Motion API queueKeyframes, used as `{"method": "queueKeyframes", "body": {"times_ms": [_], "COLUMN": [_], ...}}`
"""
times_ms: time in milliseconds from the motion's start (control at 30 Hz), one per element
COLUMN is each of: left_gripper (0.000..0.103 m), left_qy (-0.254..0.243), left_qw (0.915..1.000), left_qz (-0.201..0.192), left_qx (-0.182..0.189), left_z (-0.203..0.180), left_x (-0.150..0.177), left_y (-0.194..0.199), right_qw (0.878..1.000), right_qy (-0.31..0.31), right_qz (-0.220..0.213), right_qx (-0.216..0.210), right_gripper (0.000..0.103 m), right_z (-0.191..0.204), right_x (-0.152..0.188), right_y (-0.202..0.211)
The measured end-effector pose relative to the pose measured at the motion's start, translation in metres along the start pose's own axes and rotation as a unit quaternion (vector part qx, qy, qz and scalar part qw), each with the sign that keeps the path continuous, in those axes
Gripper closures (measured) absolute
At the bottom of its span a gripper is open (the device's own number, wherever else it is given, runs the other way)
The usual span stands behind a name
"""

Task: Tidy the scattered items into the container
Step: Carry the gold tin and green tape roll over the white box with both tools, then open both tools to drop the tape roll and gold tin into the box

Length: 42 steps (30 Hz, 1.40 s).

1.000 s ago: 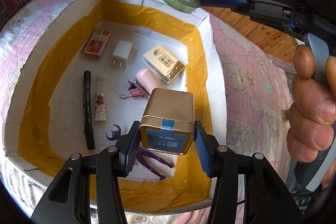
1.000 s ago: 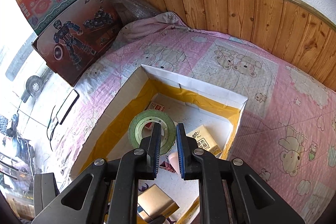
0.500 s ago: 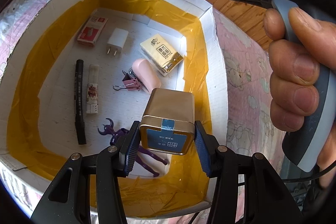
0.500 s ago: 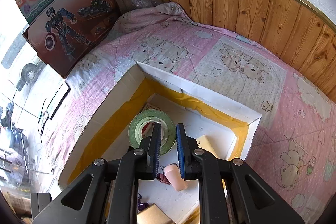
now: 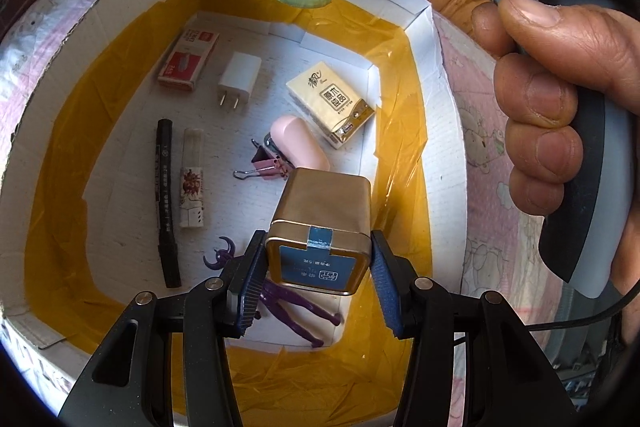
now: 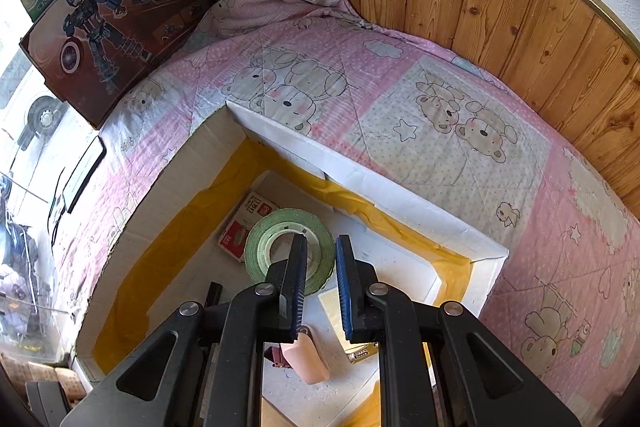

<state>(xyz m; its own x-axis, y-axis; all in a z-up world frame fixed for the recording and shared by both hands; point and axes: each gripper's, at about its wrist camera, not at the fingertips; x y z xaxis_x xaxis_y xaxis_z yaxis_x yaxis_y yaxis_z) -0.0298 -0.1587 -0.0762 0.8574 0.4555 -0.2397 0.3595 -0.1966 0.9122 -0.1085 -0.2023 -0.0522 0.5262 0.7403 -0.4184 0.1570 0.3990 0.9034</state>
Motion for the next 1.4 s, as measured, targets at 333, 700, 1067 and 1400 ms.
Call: {"method": "queueKeyframes", "body": {"times_ms": [333,700,1067,1400], "left_gripper": [0.052,0.052,0.043,0.043], "left_qy": [0.054,0.031,0.032,0.030], "left_qw": [0.9974,0.9981,0.9984,0.9990], "left_qz": [0.037,0.047,0.043,0.006], "left_qx": [0.030,0.024,0.016,0.033], "left_z": [0.019,0.000,0.009,0.018], "left_x": [-0.008,-0.013,-0.011,0.007], "left_y": [-0.015,-0.025,-0.026,0.018], "right_qw": [0.999,0.996,0.998,0.998], "right_qy": [0.029,0.048,0.015,-0.006], "right_qz": [0.030,0.059,0.061,0.055], "right_qx": [0.021,0.039,0.031,0.023], "right_gripper": [0.088,0.088,0.077,0.058], "right_z": [0.003,-0.001,-0.020,-0.019], "right_x": [-0.004,-0.012,-0.017,-0.011], "right_y": [-0.024,-0.043,-0.057,-0.029]}}
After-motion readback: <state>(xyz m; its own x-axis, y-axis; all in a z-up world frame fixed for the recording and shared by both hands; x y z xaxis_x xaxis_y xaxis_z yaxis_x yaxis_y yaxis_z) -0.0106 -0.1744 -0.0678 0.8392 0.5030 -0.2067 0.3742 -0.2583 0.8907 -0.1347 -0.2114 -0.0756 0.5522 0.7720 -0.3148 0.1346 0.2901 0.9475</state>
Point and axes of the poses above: each gripper's, at about its wrist camera, not at the fingertips, and y roughly against the way its jaws point, z to its left, x to its underside, and after that the axes turned 1 degree about y, right-handed
